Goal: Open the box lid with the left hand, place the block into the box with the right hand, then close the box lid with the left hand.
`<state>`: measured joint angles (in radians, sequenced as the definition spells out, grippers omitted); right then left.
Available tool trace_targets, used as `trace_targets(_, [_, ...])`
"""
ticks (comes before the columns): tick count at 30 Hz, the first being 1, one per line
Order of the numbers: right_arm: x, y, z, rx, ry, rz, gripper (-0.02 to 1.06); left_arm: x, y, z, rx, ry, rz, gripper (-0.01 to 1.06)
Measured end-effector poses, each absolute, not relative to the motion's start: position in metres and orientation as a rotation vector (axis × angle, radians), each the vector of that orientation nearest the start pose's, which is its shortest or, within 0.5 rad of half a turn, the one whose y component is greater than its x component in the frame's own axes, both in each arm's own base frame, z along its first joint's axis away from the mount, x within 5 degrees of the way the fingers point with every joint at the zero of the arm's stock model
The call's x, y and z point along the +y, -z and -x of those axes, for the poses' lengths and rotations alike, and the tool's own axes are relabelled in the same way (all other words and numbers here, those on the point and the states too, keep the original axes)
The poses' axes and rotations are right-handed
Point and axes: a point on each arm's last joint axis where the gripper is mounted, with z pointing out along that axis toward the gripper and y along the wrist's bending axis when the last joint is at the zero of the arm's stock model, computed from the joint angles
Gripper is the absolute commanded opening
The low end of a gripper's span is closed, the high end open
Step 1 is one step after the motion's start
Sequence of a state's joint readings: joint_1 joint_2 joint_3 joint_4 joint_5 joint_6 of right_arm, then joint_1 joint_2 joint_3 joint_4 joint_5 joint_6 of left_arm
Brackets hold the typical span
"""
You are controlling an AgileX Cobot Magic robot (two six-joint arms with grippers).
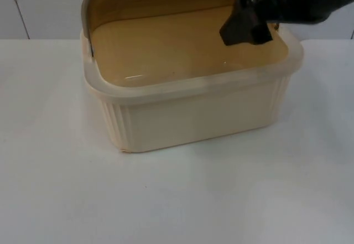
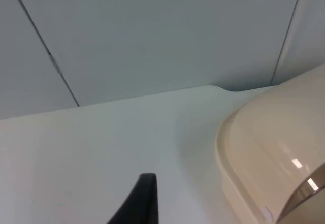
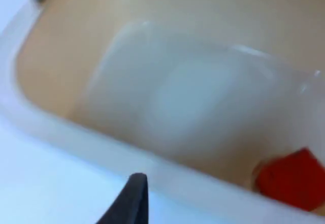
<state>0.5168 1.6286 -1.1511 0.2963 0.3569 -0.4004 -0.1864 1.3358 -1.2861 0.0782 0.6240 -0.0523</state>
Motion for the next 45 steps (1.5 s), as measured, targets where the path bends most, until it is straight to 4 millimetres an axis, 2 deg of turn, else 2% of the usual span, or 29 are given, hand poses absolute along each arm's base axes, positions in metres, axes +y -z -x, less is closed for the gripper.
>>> trace_targets(3, [0.181, -0.288, -0.298, 2.165, -0.335, 0.787, 1.05, -0.051, -0.387, -0.292, 2.159, 0.053, -0.186, 1.05])
trace_targets(4, [0.181, -0.288, -0.298, 2.165, -0.335, 0.787, 1.05, -0.051, -0.387, -0.292, 2.159, 0.053, -0.186, 1.05])
trace_targets(8, [0.173, -0.311, -0.278, 2.168, -0.36, 0.813, 1.05, -0.051, -0.386, -0.292, 2.175, 0.051, -0.186, 1.05])
trace_targets(13, [0.162, -0.325, -0.258, 2.21, -0.34, 0.874, 1.05, -0.051, -0.386, -0.292, 2.175, 0.051, -0.186, 1.05])
trace_targets(16, [0.155, -0.33, -0.254, 2.223, -0.301, 0.876, 1.05, -0.051, -0.386, -0.292, 2.175, 0.051, -0.186, 1.05])
trace_targets(19, [0.131, -0.332, -0.263, 2.266, -0.26, 0.77, 1.05, -0.051, -0.386, -0.292, 2.175, 0.051, -0.186, 1.05])
trace_targets(20, [0.131, -0.332, -0.263, 2.266, -0.26, 0.77, 1.05, -0.051, -0.386, -0.292, 2.175, 0.051, -0.186, 1.05])
trace_targets(21, [0.122, -0.332, -0.267, 2.279, -0.244, 0.726, 1.05, -0.051, -0.386, -0.292, 2.175, 0.051, -0.186, 1.05])
trace_targets(24, [0.081, -0.332, -0.283, 2.318, -0.176, 0.545, 1.05, -0.051, -0.385, -0.291, 2.179, 0.05, -0.186, 1.05])
trace_targets(25, [0.081, -0.332, -0.283, 2.318, -0.176, 0.545, 1.05, -0.051, -0.385, -0.291, 2.179, 0.05, -0.186, 1.05])
trace_targets(28, [0.032, -0.334, -0.291, 2.337, -0.078, 0.377, 1.05, -0.051, -0.385, -0.291, 2.183, 0.049, -0.186, 1.05])
trace_targets(29, [0.021, -0.337, -0.29, 2.333, -0.048, 0.344, 1.05, -0.051, -0.385, -0.291, 2.183, 0.049, -0.186, 1.05])
trace_targets(31, [0.017, -0.338, -0.289, 2.329, -0.034, 0.336, 1.05, -0.051, -0.385, -0.291, 2.183, 0.049, -0.186, 1.05])
trace_targets(32, [0.004, -0.344, -0.285, 2.315, 0.011, 0.301, 1.05, -0.051, -0.385, -0.291, 2.184, 0.051, -0.186, 1.05])
trace_targets(34, [-0.008, -0.353, -0.278, 2.287, 0.067, 0.276, 1.05, -0.051, -0.385, -0.291, 2.184, 0.054, -0.18, 1.05])
trace_targets(39, [-0.012, -0.364, -0.268, 2.248, 0.106, 0.27, 1.05, -0.051, -0.385, -0.291, 2.189, 0.084, -0.121, 1.05])
trace_targets(45, [-0.012, -0.369, -0.264, 2.232, 0.109, 0.269, 1.05, -0.051, -0.387, -0.292, 2.166, 0.102, -0.096, 1.05])
